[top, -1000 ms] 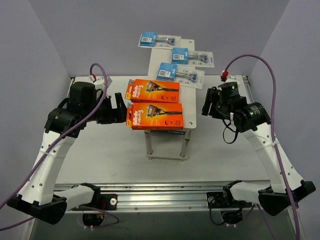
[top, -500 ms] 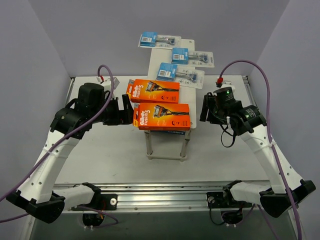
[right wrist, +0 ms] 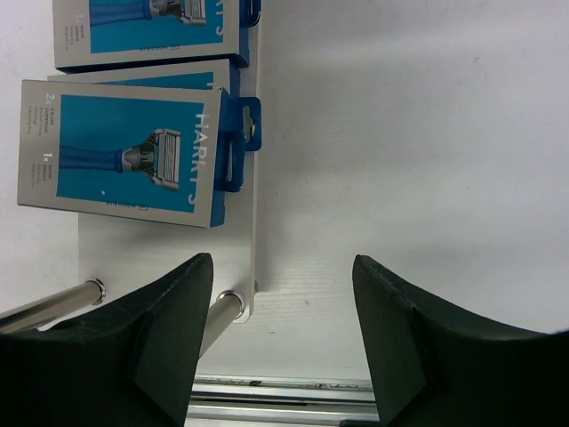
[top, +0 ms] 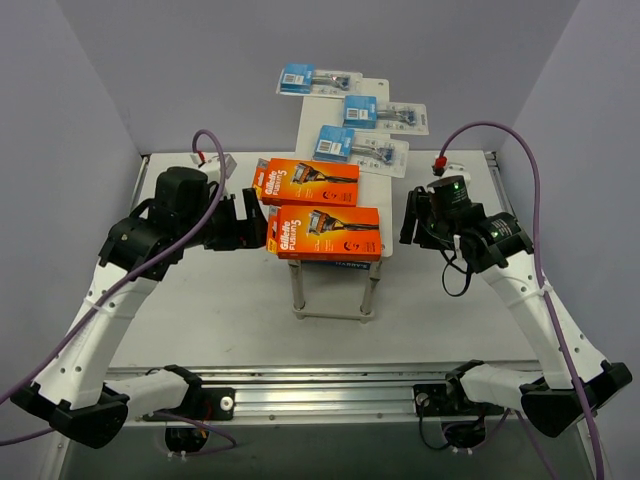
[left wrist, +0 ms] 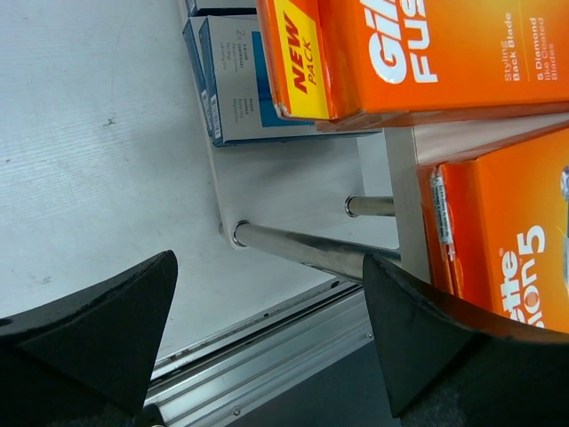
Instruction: Place and organize the shaving razors onto the shelf
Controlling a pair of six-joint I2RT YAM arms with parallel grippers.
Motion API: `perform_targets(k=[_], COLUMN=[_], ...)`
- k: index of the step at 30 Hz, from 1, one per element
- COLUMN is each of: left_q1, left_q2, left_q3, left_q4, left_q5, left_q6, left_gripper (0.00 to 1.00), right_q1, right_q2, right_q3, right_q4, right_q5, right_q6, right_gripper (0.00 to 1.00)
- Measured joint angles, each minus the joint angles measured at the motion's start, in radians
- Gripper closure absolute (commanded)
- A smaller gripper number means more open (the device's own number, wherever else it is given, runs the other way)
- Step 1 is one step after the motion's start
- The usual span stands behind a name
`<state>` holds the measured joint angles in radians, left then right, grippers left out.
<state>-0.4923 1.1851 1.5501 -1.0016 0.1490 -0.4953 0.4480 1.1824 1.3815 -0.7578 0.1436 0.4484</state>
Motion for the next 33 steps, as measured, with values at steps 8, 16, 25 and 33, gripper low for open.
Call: perform_targets(k=[8, 16, 25, 33], left_q1=[0.0, 0.015, 0.255, 0.376], left_q2=[-0.038, -0.065, -0.071, 0.041], left_q3=[0.0, 0.0, 0.0, 0.059], left_q4=[-0.035, -0.103, -0.132, -0.126], left_q5=[-0.029, -0.094, -0.058, 0.014], left_q6=[0.006, 0.026, 0.114, 0.179], left_gripper=[0.06, 0.06, 0.06, 0.06], right_q1=[0.0, 0.0, -0.002, -0.008], right_q2=[0.0, 0.003, 0.027, 0.038], right_q3=[-0.016, -0.016, -0.016, -0.01], right_q4=[0.021, 0.037, 0.043, 0.042], right_q5=[0.009, 0.018, 0.032, 0.037], right_q6=[0.0, 0.0, -0.005, -0.012], right_gripper=[0.39, 0.38, 0.38, 0.37])
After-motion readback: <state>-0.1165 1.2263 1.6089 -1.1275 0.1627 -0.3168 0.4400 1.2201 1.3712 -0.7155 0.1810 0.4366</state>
